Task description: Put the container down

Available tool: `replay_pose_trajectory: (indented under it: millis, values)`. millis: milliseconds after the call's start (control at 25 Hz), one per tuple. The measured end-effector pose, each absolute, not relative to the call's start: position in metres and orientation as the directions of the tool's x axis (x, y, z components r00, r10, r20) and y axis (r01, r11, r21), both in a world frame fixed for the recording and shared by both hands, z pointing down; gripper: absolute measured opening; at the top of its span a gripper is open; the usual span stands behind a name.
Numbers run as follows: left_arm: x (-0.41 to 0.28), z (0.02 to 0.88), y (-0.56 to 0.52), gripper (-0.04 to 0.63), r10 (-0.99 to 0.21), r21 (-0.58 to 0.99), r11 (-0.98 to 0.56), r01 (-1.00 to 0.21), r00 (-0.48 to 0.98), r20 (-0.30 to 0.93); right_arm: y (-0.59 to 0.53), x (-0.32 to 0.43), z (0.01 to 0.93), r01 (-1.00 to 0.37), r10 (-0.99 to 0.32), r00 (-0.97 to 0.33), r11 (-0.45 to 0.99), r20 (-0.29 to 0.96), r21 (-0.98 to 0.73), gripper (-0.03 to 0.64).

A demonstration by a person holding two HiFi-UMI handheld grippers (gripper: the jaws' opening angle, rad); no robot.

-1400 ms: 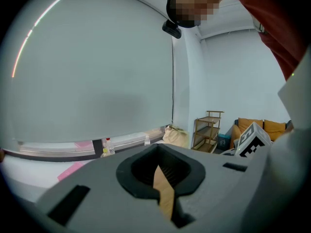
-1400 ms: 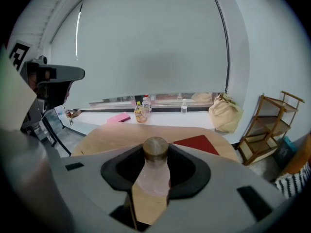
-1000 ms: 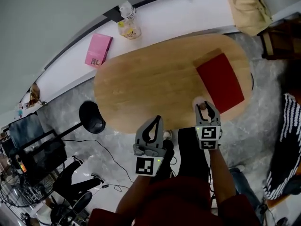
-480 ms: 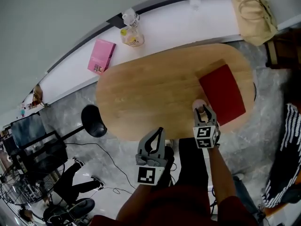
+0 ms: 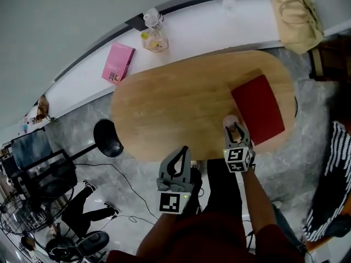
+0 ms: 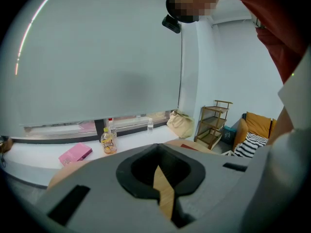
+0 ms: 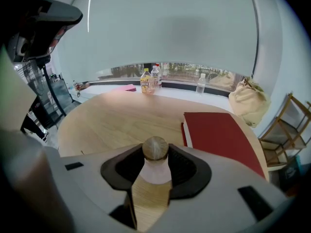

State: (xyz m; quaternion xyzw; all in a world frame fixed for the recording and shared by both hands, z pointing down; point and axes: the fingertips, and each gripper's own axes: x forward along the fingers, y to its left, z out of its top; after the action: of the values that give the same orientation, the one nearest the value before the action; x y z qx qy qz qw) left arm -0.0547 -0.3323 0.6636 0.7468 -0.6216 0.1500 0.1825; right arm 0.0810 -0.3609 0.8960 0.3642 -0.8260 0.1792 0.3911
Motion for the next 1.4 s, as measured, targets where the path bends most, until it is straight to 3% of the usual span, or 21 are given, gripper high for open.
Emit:
replay_pose_trajectory:
  millis: [200, 800, 1400]
  values:
    - [-0.058, 0.657, -0.333, 0.005, -0.883, 0.078, -0.147, -0.986, 0.166, 0.439, -0.356, 0.086, 0.898, -0.745, -0.424, -0.427, 0.665, 0.799, -0.045, 0.216]
    - [-0.083, 0.608, -0.310, 0.005, -0.935, 0.060, -0.048, -0.997, 0.066, 0.349, -0.316, 0.090, 0.826, -0.703, -0.391, -0.458, 0.709, 0.798, -0.056, 0.224]
    - [-0.129, 0.542, -0.260, 0.005, -0.963, 0.041, 0.037, -0.998, -0.025, 0.268, -0.304, 0.050, 0.688, -0.643, -0.479, -0.588, 0.766, 0.652, -0.017, 0.224]
